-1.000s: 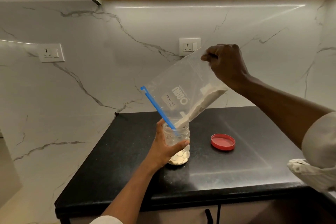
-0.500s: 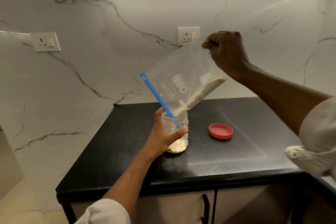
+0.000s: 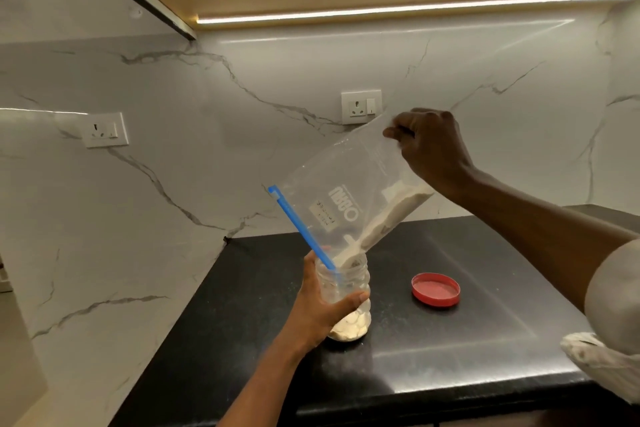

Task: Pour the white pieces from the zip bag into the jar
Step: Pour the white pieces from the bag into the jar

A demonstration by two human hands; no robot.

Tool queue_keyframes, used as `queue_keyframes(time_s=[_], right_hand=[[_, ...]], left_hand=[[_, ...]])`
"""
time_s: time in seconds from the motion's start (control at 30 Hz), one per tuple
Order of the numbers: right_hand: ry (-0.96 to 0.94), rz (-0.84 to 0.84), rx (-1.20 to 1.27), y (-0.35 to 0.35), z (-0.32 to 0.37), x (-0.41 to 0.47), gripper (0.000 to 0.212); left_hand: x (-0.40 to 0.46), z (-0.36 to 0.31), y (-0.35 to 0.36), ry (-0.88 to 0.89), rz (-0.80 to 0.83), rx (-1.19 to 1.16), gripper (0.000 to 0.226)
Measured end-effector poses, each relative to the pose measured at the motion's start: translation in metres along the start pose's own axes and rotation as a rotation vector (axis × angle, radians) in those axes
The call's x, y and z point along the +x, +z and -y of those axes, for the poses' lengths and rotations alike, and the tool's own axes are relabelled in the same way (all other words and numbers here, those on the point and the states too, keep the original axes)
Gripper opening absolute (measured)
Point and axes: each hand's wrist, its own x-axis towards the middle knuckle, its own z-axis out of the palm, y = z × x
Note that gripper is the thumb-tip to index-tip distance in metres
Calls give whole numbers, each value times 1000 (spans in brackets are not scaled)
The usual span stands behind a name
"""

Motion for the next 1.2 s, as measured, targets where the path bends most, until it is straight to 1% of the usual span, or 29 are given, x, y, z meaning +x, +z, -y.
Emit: queue_keyframes(time_s=[0.07, 0.2, 0.3, 0.4, 0.5, 0.67, 0.77, 1.03, 1.13, 1.2], right_hand=[[-19, 32, -17, 1, 2, -1, 14], [5, 3, -4, 1, 4, -1, 16], [-1, 41, -24, 1, 4, -1, 16], [16, -2, -22, -1, 4, 1, 15], [17, 35, -30, -2, 4, 1, 13], [9, -4, -24, -5, 5, 1, 16], [-22, 33, -39, -6, 6, 1, 15], [-10, 10, -84, -10, 4, 9, 20], [-26, 56, -86, -9, 3, 8, 20], [-20, 51, -77, -9, 2, 8, 21]], left_hand=[[1, 1, 0, -7, 8, -10, 93], [0, -1, 0, -4, 18, -29, 91], [-1, -1, -1, -5, 18, -46, 90], [-1, -1, -1, -2, 18, -49, 92], [-2, -3, -1, -9, 13, -40, 93], [-3, -9, -1, -12, 44, -8, 97], [-3, -10, -2, -13, 52, 6, 100], [-3, -10, -2, -14, 41, 24, 90], [-2, -7, -2, -10, 45, 11, 91], [-2, -6, -2, -8, 52, 4, 92]])
